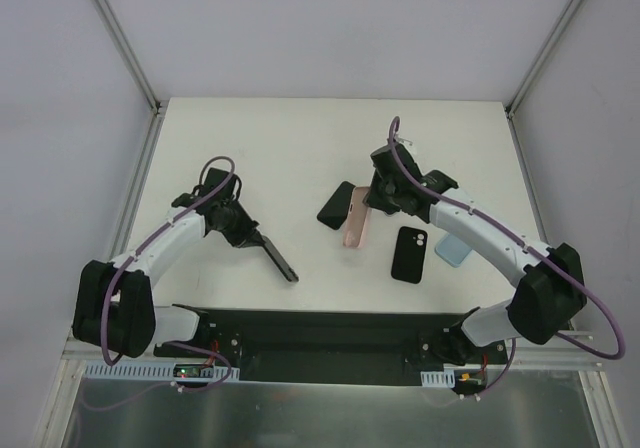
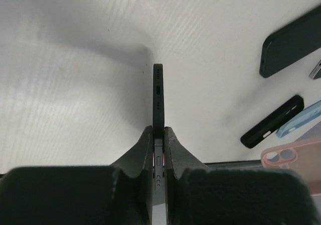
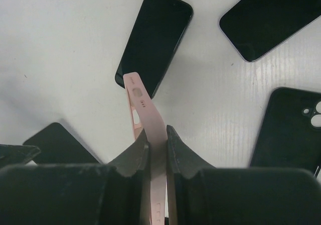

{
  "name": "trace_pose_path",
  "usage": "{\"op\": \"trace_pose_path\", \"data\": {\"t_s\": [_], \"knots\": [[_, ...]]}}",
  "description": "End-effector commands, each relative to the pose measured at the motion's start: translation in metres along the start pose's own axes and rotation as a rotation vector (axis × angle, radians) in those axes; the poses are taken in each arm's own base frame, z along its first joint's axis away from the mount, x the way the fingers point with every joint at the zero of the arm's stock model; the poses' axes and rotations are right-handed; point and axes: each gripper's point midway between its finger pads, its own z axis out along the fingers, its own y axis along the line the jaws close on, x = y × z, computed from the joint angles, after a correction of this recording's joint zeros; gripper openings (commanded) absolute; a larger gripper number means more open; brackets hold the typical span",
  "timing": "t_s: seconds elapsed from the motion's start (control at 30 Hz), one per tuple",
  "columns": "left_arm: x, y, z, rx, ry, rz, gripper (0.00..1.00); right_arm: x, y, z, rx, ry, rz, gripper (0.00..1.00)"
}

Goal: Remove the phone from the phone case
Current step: Place the phone case at the center of the board.

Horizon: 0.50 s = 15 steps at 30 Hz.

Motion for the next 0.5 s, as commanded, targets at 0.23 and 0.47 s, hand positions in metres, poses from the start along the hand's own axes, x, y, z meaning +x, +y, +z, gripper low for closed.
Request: {"op": "trace_pose_path", "data": {"t_s": [0.23, 0.47], "knots": [[-0.094, -0.016, -0.074, -0.089, -0.374, 0.105, 0.0, -0.008, -0.005, -0.012, 0.0, -0.024, -0.022, 0.01], [-0.15, 0.004, -0.132, -0.38, -0.643, 0.22, 0.0, 0.007, 0.009, 0.005, -0.052, 0.056, -0.044, 0.02]]}}
